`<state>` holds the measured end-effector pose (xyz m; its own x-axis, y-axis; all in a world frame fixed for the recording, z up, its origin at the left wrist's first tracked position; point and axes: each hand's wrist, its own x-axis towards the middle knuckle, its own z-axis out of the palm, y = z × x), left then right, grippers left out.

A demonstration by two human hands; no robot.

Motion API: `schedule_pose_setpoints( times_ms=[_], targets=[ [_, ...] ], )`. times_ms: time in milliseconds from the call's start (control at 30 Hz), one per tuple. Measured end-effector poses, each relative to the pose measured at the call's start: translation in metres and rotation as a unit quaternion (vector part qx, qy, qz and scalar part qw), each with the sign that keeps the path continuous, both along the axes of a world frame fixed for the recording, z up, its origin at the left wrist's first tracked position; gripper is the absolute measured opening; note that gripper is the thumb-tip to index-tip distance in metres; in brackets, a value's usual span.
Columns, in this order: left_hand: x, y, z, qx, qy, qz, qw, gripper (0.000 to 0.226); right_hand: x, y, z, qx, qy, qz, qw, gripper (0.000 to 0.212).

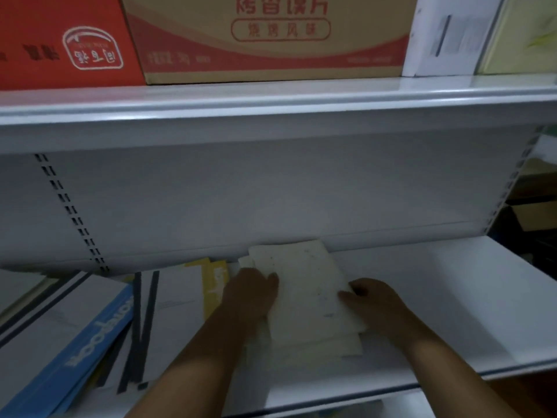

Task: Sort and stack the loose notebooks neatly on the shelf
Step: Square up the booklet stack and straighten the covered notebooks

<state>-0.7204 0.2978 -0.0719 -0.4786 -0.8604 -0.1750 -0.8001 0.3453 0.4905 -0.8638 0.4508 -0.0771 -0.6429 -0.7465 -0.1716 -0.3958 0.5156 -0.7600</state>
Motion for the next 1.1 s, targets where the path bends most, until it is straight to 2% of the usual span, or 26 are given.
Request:
schedule_pose_setpoints(
  times_ms=[67, 167, 233, 300, 433, 500, 567, 667, 767, 867, 967, 1100],
  targets=[
    [-0.010, -0.003, -0.003, 0.031, 0.026, 0.030, 0.999, 0.062, -0.015, 0.004, -0.005, -0.031, -0.057, -0.003, 0.998, 0.014],
    [-0.018, -0.010, -0.009, 0.092, 0.164, 0.084, 0.979, 0.072, -0.032, -0.001, -0.012, -0.083, -0.119, -0.026, 0.989, 0.015],
    [-0.023, -0.011, -0.010, 0.132, 0.249, 0.120, 0.952, 0.062, -0.036, -0.007, -0.017, -0.113, -0.169, -0.031, 0.979, 0.020],
    [-0.025, -0.006, -0.007, 0.205, 0.300, 0.141, 0.921, 0.049, -0.037, -0.009, -0.021, -0.123, -0.173, -0.031, 0.977, 0.019],
    [-0.029, 0.015, -0.006, 0.373, 0.340, 0.136, 0.853, 0.045, -0.042, 0.001, -0.025, -0.154, -0.195, 0.005, 0.969, 0.035],
    [-0.034, 0.034, -0.003, 0.399, 0.360, 0.113, 0.836, 0.033, -0.046, 0.007, -0.025, -0.173, -0.215, 0.024, 0.961, 0.050],
    [-0.035, 0.050, -0.002, 0.369, 0.399, 0.088, 0.835, 0.033, -0.051, 0.013, -0.023, -0.203, -0.261, 0.026, 0.943, 0.070],
    [-0.030, 0.069, 0.010, 0.292, 0.481, 0.046, 0.825, 0.050, -0.059, 0.018, -0.003, -0.250, -0.311, 0.030, 0.916, 0.080],
    [-0.028, 0.080, 0.027, 0.203, 0.544, 0.002, 0.814, 0.059, -0.060, 0.020, 0.034, -0.309, -0.199, 0.081, 0.927, 0.053],
    [-0.030, 0.085, 0.028, 0.133, 0.581, -0.024, 0.803, 0.063, -0.056, 0.025, 0.046, -0.364, -0.135, 0.070, 0.919, 0.049],
    [-0.031, 0.088, 0.018, 0.101, 0.592, -0.038, 0.799, 0.066, -0.049, 0.031, 0.028, -0.398, -0.118, 0.047, 0.908, 0.043],
    [-0.036, 0.087, 0.003, 0.108, 0.574, -0.051, 0.810, 0.090, -0.054, 0.039, 0.010, -0.417, -0.099, 0.024, 0.903, 0.048]
  ],
)
